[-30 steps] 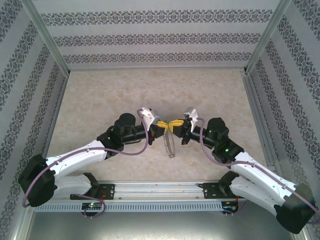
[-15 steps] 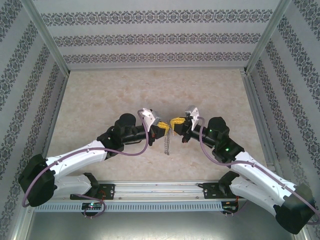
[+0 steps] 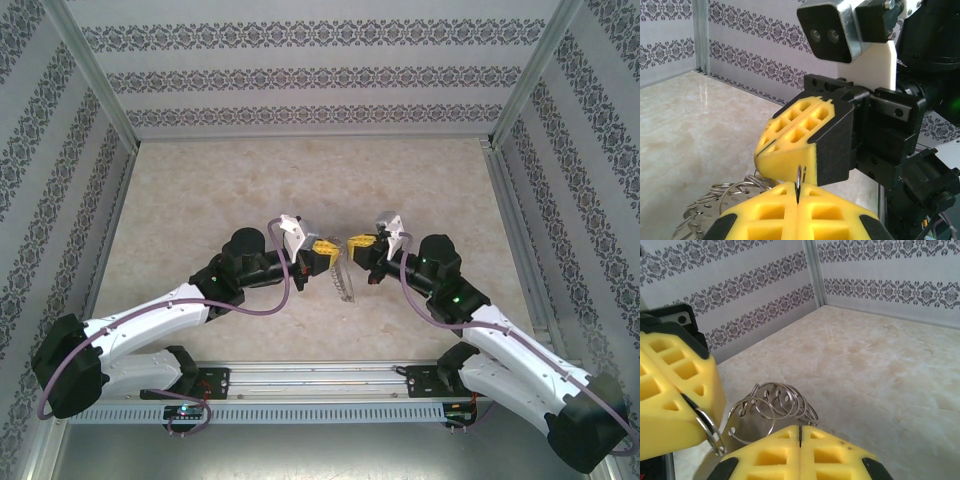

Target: Put the keys on the keyring

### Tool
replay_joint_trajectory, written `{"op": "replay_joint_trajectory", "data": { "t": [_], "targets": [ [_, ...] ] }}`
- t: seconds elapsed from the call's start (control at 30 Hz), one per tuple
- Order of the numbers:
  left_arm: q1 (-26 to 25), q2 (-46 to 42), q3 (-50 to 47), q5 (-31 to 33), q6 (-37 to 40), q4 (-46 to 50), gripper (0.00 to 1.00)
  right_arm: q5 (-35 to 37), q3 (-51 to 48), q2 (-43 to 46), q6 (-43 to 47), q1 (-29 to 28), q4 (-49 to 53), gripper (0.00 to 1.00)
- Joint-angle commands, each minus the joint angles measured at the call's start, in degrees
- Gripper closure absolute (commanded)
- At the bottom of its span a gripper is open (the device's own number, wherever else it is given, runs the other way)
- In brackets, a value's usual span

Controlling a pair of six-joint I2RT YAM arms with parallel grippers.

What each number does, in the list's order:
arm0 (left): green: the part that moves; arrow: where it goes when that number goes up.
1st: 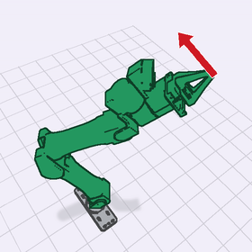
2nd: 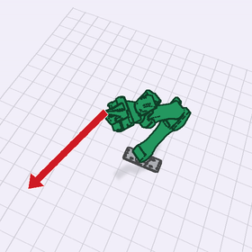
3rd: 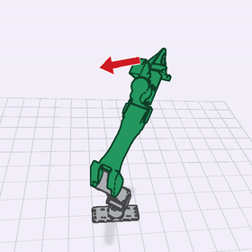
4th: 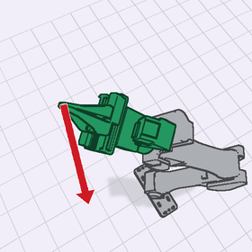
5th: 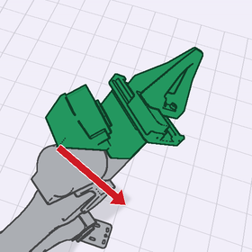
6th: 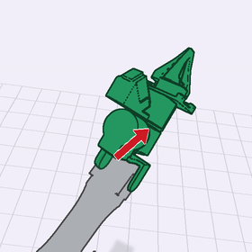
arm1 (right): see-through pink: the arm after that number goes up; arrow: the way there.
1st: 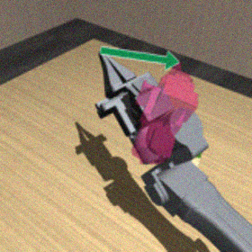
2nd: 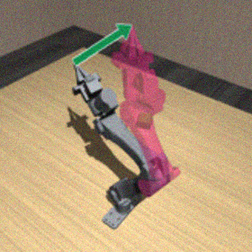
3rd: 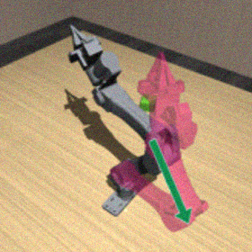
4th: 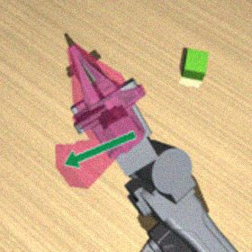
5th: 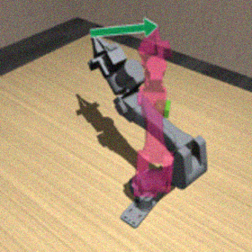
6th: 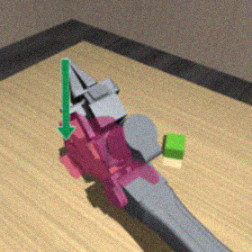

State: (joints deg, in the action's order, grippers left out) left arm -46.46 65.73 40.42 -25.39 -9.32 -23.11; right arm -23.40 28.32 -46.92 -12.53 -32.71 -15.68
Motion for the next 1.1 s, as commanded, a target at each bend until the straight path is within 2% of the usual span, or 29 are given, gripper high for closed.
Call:
{"op": "replay_joint_trajectory", "data": {
  "t": [0.0,0.33,0.7,1.07],
  "targets": [
    [-0.83,-0.69,1.87,-0.08,0.25,-2.72,1.00,-0.97,0.22,3.38,-1.27,0.89,0.10,1.00],
    [-0.83,0.10,2.01,0.31,0.23,-2.61,1.00,-4.38,2.30,5.37,-2.61,-0.94,0.70,1.00],
    [-0.89,0.40,1.82,0.43,0.01,-3.08,1.00,-3.15,4.54,4.34,-1.01,-5.11,1.10,1.00],
    [-0.91,0.14,1.77,0.08,-0.42,-3.86,1.00,-1.18,4.32,1.44,0.28,-5.98,0.46,1.00]
  ]
}}
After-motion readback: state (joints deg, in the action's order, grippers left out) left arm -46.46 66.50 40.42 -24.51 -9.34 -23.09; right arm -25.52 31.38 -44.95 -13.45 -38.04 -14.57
